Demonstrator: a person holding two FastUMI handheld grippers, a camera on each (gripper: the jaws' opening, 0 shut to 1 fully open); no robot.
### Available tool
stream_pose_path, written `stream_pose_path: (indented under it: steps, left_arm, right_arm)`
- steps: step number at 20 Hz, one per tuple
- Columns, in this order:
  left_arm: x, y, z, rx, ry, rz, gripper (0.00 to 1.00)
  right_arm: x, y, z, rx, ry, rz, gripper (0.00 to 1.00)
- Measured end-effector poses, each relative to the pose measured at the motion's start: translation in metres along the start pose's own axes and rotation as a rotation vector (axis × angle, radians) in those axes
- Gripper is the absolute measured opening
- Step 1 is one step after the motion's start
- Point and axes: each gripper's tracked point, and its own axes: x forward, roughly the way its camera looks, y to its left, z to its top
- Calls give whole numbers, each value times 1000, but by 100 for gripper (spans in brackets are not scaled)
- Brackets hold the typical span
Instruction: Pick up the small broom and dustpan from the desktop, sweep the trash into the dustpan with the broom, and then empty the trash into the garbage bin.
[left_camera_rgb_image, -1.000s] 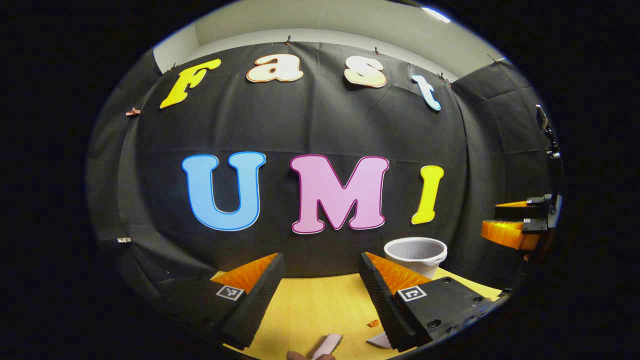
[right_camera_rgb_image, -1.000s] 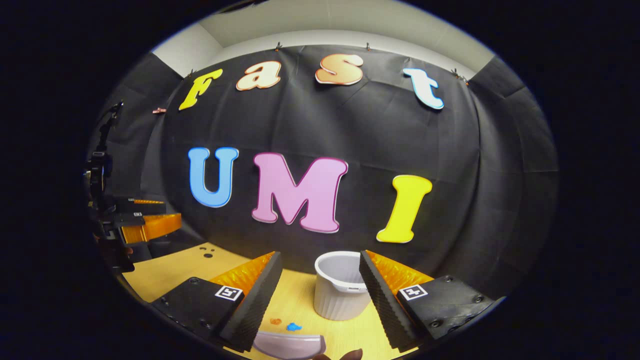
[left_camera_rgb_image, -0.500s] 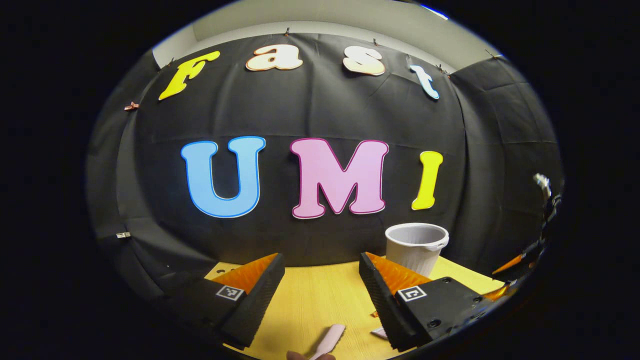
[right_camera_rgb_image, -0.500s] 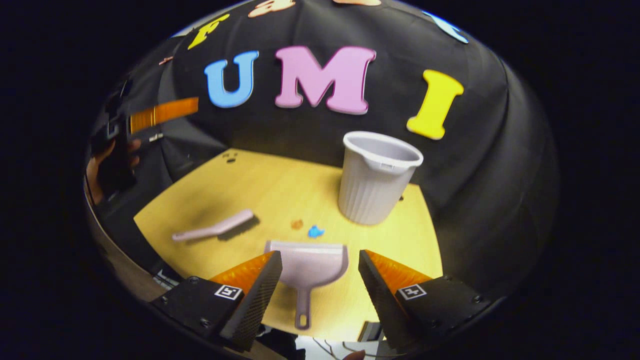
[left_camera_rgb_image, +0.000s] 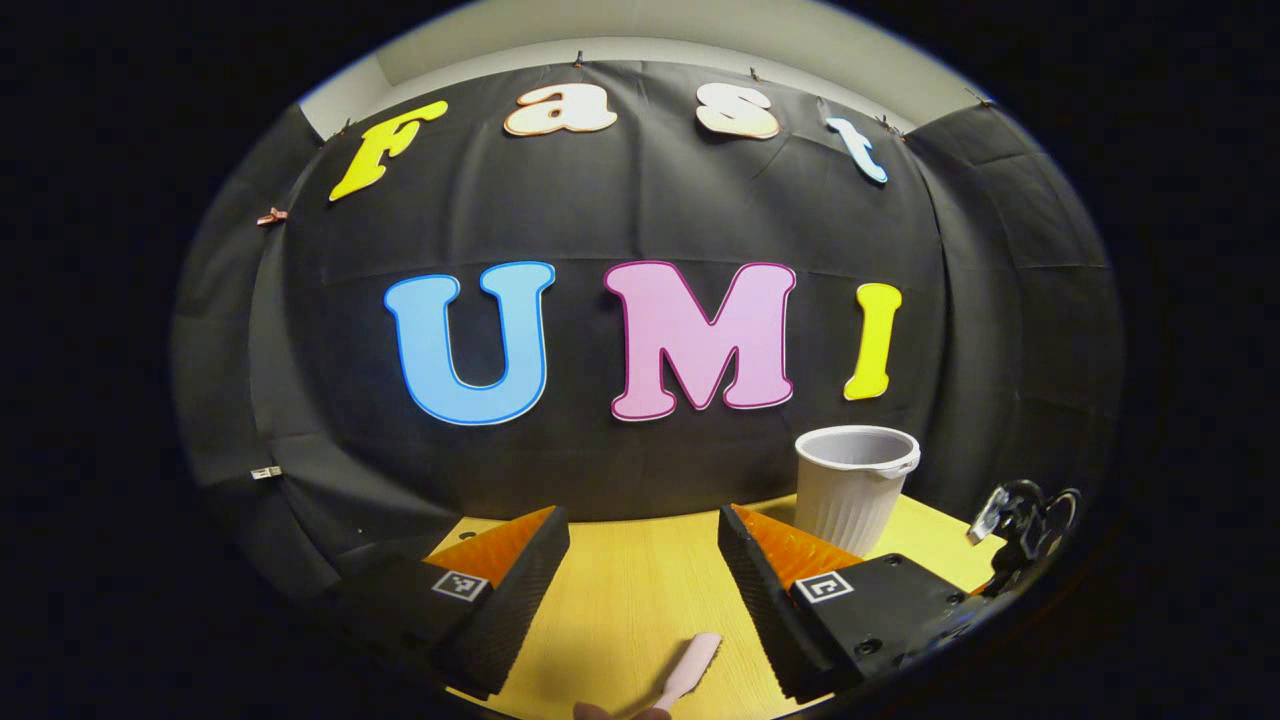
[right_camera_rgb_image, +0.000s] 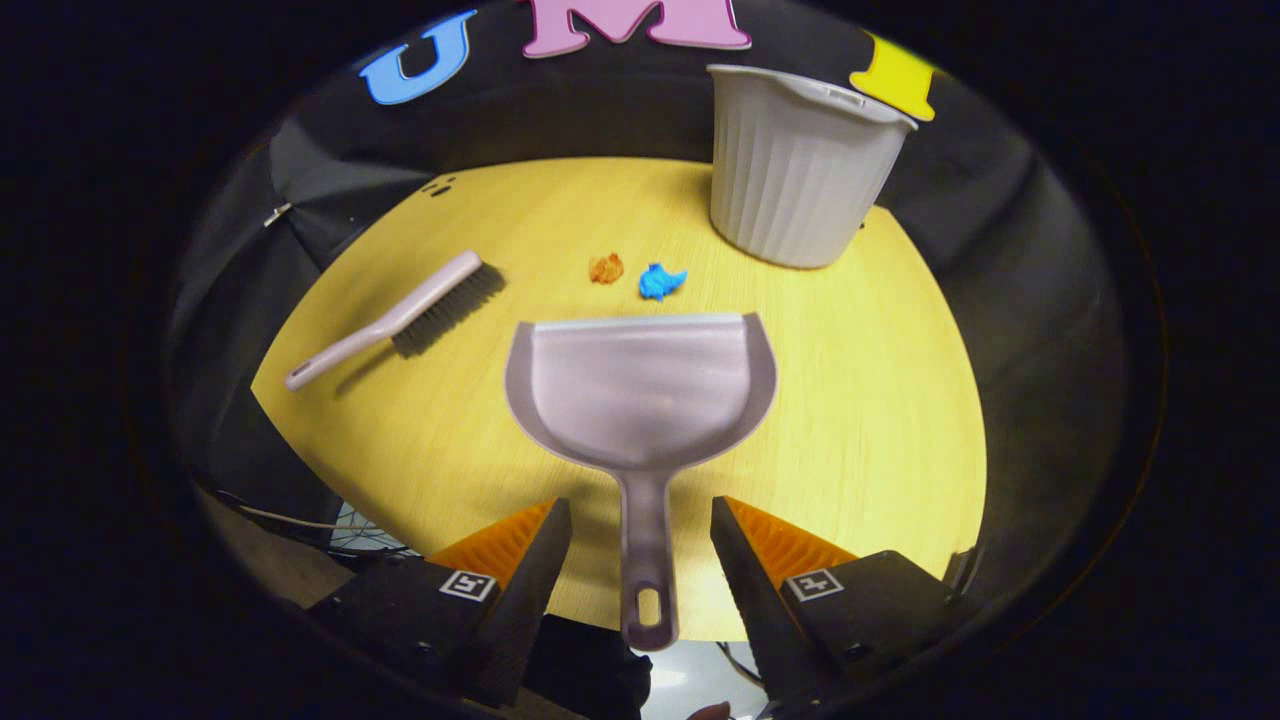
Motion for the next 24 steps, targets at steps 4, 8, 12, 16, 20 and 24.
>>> stream_pose_path:
  steps: [4, 8, 12, 16, 20, 24]
  left_arm:
    - [-4, 9, -5, 6, 13, 17, 95]
    - [-6, 15, -8, 4, 20, 33, 95]
    - [-7, 19, -12, 5, 30, 39, 96]
    - [-2, 17, -19, -8, 44, 31, 95]
    - [2, 14, -34, 5, 75, 5, 95]
    - [6, 13, -70, -33, 162, -35, 94]
  right_arm:
    - [32, -1, -13, -15, 118, -24, 87]
    - [47, 4, -7, 18, 142, -15, 82]
    - [64, 1, -6, 28, 160, -26, 70]
    - [58, 0, -9, 35, 218, -35, 58]
    - [58, 0, -4, 28, 195, -30, 35]
    - [58, 1, -4, 4, 160, -1, 33]
